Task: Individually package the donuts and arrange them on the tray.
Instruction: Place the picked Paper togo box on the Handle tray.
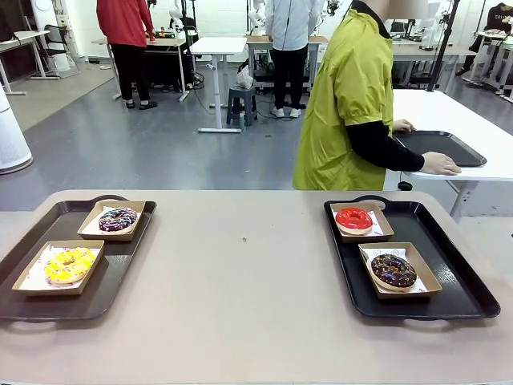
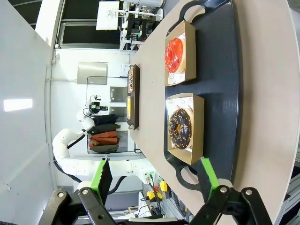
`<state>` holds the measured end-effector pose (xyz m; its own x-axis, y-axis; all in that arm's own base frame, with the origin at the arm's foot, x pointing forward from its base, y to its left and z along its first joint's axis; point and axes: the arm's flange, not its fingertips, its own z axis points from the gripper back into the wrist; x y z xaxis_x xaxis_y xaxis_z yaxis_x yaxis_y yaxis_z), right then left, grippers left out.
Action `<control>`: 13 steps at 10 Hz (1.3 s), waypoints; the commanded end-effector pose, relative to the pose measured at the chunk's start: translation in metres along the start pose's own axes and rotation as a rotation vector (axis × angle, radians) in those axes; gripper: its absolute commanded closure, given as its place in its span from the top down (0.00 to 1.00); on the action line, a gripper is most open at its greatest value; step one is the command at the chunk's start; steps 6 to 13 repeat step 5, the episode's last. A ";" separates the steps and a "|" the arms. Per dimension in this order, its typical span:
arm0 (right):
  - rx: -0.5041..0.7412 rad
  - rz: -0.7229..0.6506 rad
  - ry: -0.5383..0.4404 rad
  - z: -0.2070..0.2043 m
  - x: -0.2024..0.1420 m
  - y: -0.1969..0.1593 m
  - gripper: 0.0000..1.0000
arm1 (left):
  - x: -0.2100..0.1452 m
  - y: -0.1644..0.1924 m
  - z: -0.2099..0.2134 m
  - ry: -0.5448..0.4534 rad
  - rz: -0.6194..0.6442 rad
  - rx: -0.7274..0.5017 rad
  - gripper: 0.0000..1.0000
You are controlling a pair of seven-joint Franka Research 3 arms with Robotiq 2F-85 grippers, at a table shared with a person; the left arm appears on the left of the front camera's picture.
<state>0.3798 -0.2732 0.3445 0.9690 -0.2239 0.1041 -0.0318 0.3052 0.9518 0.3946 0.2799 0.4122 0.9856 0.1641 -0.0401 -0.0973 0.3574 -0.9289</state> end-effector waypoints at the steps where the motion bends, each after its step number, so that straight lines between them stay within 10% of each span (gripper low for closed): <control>1: -0.003 -0.011 0.009 -0.001 -0.006 0.003 0.96 | -0.002 -0.003 0.002 0.001 -0.002 -0.006 0.99; 13: -0.003 -0.011 0.009 -0.001 -0.006 0.003 0.96 | -0.002 -0.003 0.002 0.001 -0.002 -0.006 0.99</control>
